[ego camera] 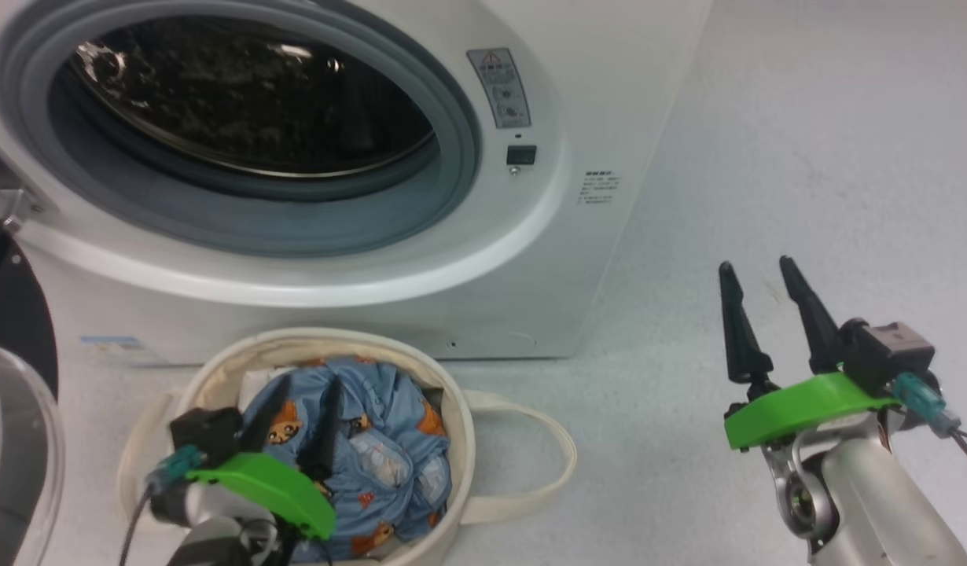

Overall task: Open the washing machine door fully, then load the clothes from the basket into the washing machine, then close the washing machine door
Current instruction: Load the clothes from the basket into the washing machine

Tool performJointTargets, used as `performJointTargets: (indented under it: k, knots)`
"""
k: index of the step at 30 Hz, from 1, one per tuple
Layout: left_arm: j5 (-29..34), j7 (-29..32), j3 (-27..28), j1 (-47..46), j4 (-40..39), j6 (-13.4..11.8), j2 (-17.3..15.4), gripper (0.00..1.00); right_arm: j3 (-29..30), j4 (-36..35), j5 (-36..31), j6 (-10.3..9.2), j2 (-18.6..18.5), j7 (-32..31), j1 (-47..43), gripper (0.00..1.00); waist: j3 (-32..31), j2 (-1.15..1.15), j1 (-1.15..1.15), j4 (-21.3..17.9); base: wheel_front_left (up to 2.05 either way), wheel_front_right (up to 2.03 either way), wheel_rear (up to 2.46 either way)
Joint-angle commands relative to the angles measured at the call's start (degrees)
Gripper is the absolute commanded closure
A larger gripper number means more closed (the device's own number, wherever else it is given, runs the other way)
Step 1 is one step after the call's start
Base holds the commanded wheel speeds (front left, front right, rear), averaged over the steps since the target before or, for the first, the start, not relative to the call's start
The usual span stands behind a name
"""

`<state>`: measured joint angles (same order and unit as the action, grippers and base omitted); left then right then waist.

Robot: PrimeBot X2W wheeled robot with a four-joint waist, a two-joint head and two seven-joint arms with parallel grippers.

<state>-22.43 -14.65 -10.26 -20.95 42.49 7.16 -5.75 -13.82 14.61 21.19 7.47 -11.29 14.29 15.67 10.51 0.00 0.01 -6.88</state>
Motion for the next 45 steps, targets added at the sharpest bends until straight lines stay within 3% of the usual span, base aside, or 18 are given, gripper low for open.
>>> performJointTargets:
  k: [1, 7, 12, 19, 31, 36, 45]
  knots:
    - [-2.18, -0.35, -0.86, -2.78, 0.76, 0.31, -2.30, 0.00, -0.58, -2.01, -0.56, 0.02, -0.12, 0.71, 1.97, 0.00, 1.94, 0.00, -0.01, -0.72, 0.00, 0.00, 0.00]
    - [-7.58, 0.04, -4.69, -8.86, 12.65, 0.32, -3.90, 0.00, 0.25, -3.13, -1.26, 0.02, 0.28, 0.71, 3.52, 0.00, 6.80, 0.00, -0.01, -1.68, 0.00, 0.00, 0.00]
    - [-6.88, -0.12, -4.70, -13.73, 19.88, -0.83, -4.06, 0.00, 0.94, -4.05, -1.85, 0.02, 0.72, 0.71, 4.68, 0.00, 10.20, 0.00, -0.01, -2.41, 0.00, 0.00, 0.00]
    - [-6.61, 0.24, -5.65, -18.55, 28.19, -0.60, -3.80, 0.00, 1.66, -5.26, -2.90, 0.02, 1.24, 0.71, 5.90, 0.00, 14.63, 0.00, -0.01, -3.82, 0.00, 0.00, 0.00]
    - [-6.74, 3.72, -6.46, -22.12, 31.09, -1.97, -5.16, 0.00, 3.12, -7.30, -4.23, 0.02, 1.52, 0.71, 6.71, 0.00, 20.91, 0.00, -0.01, -5.21, 0.00, 0.00, 0.00]
    - [-6.67, 9.42, -7.52, -23.08, 31.34, -1.40, -5.89, 0.00, 3.47, -8.82, -4.91, 0.02, 1.64, 0.71, 7.12, 0.00, 24.36, 0.00, -0.01, -6.05, 0.00, 0.00, 0.00]
    - [-7.11, 12.08, -7.93, -26.65, 31.43, -1.50, -7.24, 0.00, 4.78, -10.83, -5.86, 0.02, 2.71, 0.71, 6.88, 0.00, 29.61, 0.00, -0.01, -7.55, 0.00, 0.00, 0.00]
